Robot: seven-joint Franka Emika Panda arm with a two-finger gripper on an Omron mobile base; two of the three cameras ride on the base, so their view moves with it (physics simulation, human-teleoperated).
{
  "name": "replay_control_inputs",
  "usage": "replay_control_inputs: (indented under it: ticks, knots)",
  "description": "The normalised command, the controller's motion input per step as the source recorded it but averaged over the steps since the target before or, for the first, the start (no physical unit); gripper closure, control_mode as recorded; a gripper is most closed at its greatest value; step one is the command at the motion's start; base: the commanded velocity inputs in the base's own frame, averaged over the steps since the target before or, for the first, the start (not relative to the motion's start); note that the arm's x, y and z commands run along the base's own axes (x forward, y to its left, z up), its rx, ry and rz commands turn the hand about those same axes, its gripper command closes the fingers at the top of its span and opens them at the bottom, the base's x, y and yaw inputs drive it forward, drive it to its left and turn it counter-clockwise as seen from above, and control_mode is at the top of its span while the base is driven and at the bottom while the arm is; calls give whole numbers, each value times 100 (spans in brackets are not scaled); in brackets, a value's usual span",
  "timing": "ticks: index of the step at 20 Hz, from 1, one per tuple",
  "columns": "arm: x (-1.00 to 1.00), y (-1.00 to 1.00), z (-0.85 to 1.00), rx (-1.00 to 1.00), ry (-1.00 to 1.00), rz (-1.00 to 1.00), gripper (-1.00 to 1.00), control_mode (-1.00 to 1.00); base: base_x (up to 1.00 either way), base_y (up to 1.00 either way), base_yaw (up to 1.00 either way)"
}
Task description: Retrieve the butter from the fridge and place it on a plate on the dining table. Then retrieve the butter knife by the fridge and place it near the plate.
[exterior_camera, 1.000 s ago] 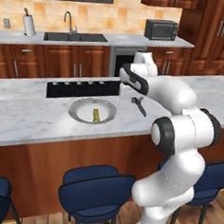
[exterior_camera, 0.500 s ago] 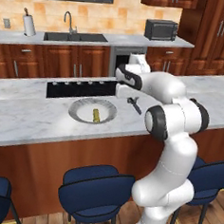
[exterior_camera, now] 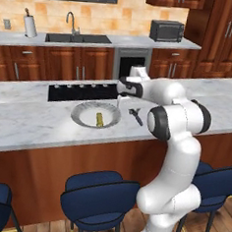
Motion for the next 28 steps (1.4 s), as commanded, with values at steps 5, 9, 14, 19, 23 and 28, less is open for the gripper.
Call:
replay_control_inputs:
  ticks: [5, 9, 14, 19, 23, 28]
  knots:
    - [11, 0, -48, 0, 0, 0, 100, -100, 0, 0, 0]
    - [16, 0, -41, 0, 0, 0, 100, -100, 0, 0, 0]
    - [17, 0, -17, 0, 0, 0, 100, -100, 0, 0, 0]
    - [1, 10, -9, 0, 0, 0, -100, -100, 0, 0, 0]
    - [0, 0, 0, 0, 0, 0, -100, -100, 0, 0, 0]
    - [-1, 0, 8, 0, 0, 0, -100, -100, 0, 0, 0]
